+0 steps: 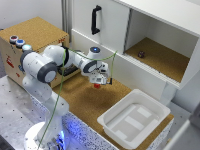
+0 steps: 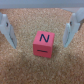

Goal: Move to the drawer, then store the pink object

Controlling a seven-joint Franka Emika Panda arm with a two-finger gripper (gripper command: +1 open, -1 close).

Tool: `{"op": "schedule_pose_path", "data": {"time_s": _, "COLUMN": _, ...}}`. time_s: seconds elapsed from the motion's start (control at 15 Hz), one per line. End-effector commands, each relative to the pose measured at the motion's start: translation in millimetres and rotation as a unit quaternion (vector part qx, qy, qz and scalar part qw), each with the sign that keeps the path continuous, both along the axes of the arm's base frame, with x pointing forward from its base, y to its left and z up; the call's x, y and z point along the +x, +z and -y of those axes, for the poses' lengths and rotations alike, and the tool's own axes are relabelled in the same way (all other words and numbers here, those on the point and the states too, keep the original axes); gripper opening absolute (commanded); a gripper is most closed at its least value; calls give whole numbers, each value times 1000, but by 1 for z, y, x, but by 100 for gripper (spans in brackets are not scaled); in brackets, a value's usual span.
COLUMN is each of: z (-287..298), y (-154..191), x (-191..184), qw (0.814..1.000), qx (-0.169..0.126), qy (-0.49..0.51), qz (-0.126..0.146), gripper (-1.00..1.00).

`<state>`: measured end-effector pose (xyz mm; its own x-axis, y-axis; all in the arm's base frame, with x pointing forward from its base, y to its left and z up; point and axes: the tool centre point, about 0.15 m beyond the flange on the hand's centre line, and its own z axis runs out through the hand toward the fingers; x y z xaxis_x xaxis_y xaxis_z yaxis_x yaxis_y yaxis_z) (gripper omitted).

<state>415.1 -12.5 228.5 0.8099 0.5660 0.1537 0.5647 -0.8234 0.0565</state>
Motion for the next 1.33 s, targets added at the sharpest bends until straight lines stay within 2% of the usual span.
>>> {"op": "schedule_pose_path", "data": {"time_s": 0.0, "z": -3, "y": -32, "x": 29, "qw": 999, "qx": -18, "qy": -23, "qz": -24, "gripper": 100}}
{"op": "schedule_pose_path", "data": {"time_s": 0.07, "z": -3, "y": -35, "x": 33, "qw": 999, "qx": -16, "qy": -31, "qz": -32, "gripper": -100}}
{"op": "schedule_pose_path", "data": {"time_s": 0.47, "z": -9, "y": -23, "x": 30, "qw": 999, "qx": -13, "qy": -44, "qz": -25, "gripper": -100}}
{"op": "schedule_pose_path", "data": {"time_s": 0.73, "z": -13, "y": -11, "x": 24, "qw": 998, "qx": -23, "qy": -55, "qz": -19, "gripper": -100}}
{"op": "schedule_pose_path", "data": {"time_s": 1.13, "z": -21, "y": 49, "x": 14, "qw": 996, "qx": -25, "qy": -83, "qz": 5, "gripper": -100}}
{"op": "schedule_pose_path", "data": {"time_s": 1.27, "z": -27, "y": 81, "x": 14, "qw": 996, "qx": -21, "qy": -91, "qz": 14, "gripper": -100}}
